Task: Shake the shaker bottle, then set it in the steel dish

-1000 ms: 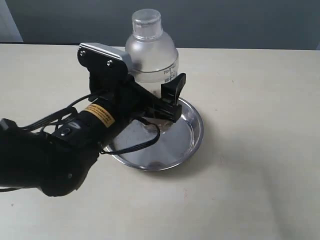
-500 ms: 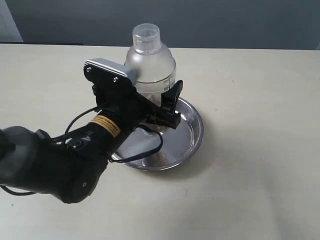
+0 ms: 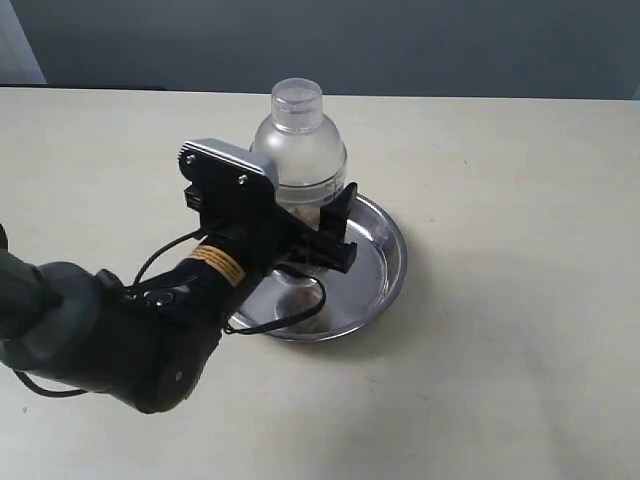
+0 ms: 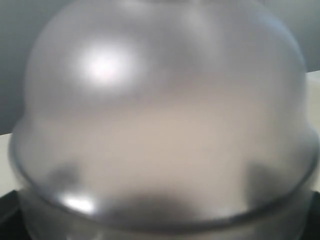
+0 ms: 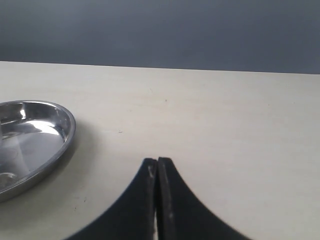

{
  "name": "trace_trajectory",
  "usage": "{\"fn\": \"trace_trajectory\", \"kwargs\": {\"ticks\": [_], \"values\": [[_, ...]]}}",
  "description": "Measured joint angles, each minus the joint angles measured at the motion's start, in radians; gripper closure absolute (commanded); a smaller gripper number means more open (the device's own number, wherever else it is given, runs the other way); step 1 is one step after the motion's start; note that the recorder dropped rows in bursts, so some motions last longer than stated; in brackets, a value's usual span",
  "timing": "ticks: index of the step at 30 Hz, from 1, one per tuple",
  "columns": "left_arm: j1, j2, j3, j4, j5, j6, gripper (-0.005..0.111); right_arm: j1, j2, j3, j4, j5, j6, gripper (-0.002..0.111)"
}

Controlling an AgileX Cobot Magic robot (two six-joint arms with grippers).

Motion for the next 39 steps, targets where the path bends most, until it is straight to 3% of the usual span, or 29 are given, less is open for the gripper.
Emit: {"fn": "trace_trajectory", "kwargs": {"ticks": [10, 20, 34, 39], "values": [[0.099, 0.016, -0.022, 0.073, -0.002, -0.126, 0.107, 0.000, 0.000, 0.000, 0.000, 0.000, 0.000, 0.109], [0.103, 0.109, -0.083, 0.175, -0.002, -0.093, 0.107, 0.000, 0.000, 0.000, 0.000, 0.000, 0.000, 0.109], [0.103, 0.109, -0.093, 0.177, -0.002, -0.135, 0.107, 0.000, 0.000, 0.000, 0.000, 0.000, 0.000, 0.109], [0.107, 0.109, -0.110, 0.168, 0.068, -0.030, 0.107, 0.000, 0.000, 0.000, 0.000, 0.000, 0.000, 0.109]]}}
